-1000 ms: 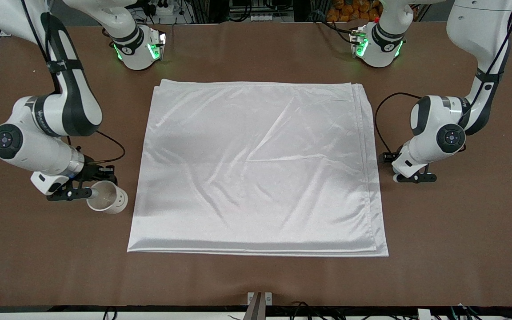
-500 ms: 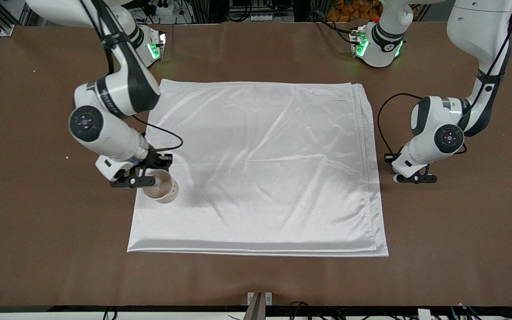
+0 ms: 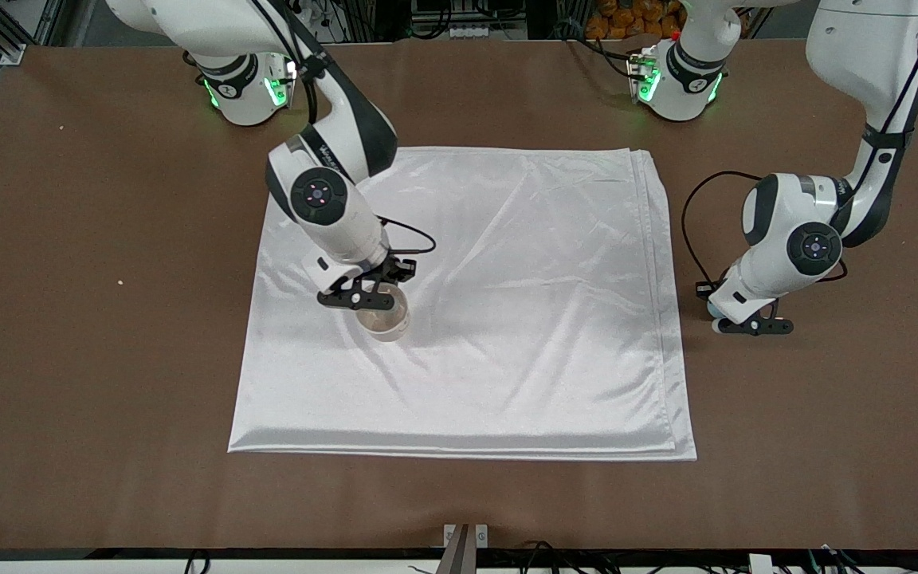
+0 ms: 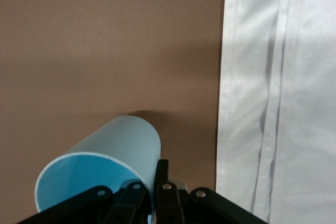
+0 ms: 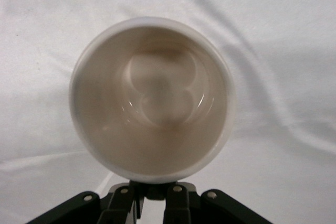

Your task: Place blue cup into white mug on cloth

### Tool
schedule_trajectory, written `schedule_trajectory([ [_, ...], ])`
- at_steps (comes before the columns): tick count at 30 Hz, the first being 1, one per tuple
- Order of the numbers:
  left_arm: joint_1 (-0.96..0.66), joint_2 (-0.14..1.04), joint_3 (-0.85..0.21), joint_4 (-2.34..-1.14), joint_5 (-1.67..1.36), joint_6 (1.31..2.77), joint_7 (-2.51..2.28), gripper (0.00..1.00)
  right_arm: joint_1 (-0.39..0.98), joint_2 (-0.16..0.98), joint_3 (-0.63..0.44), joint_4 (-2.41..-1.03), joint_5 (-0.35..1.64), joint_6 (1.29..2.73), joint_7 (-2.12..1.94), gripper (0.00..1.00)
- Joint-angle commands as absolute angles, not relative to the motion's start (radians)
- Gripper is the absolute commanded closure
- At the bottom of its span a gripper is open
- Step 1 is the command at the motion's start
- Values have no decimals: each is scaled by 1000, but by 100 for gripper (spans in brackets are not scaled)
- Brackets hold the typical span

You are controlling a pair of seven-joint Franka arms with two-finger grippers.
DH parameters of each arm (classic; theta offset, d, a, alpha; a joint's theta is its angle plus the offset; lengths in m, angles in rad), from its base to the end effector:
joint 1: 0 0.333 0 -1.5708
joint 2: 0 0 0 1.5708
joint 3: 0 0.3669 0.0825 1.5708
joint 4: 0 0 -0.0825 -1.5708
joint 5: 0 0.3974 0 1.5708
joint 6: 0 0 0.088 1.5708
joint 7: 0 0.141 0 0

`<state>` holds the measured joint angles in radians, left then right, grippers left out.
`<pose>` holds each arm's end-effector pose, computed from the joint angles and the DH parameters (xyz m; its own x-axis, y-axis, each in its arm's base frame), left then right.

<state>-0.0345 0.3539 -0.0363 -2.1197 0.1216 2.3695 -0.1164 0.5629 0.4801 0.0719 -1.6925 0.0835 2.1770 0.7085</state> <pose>0.5874 -0.0372 0.2385 0.9944 -0.0405 -0.0979 -0.0479 -0.9961 -0.0745 0.5682 0.4186 0.3239 0.9899 -0.1262 -0.0646 -0.1311 -0.9882 -0.0788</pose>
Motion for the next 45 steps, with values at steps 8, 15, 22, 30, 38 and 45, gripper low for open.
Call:
schedule_trajectory([
  [8, -26, 241, -44, -2022, 156, 2209, -141, 100, 632, 606, 64, -1629, 95, 2278, 807, 100],
  [15, -12, 186, -57, -1953, 160, 2123, -141, 100, 666, 629, 64, -1631, 95, 2330, 871, 98],
  [22, 148, 123, -230, -1953, 161, 2102, -143, 100, 666, 632, 63, -1628, 95, 2330, 891, 0],
  [30, 367, 95, -531, -1953, 161, 2095, -233, 100, 641, 572, 58, -1623, 95, 2278, 876, 0],
  [38, 365, 100, -638, -1948, 164, 2092, -371, 100, 591, 410, 57, -1623, 89, 2106, 819, 0],
  [45, 354, 127, -735, -1911, 164, 2080, -488, 100, 568, 273, 28, -1623, 35, 1965, 779, 0],
])
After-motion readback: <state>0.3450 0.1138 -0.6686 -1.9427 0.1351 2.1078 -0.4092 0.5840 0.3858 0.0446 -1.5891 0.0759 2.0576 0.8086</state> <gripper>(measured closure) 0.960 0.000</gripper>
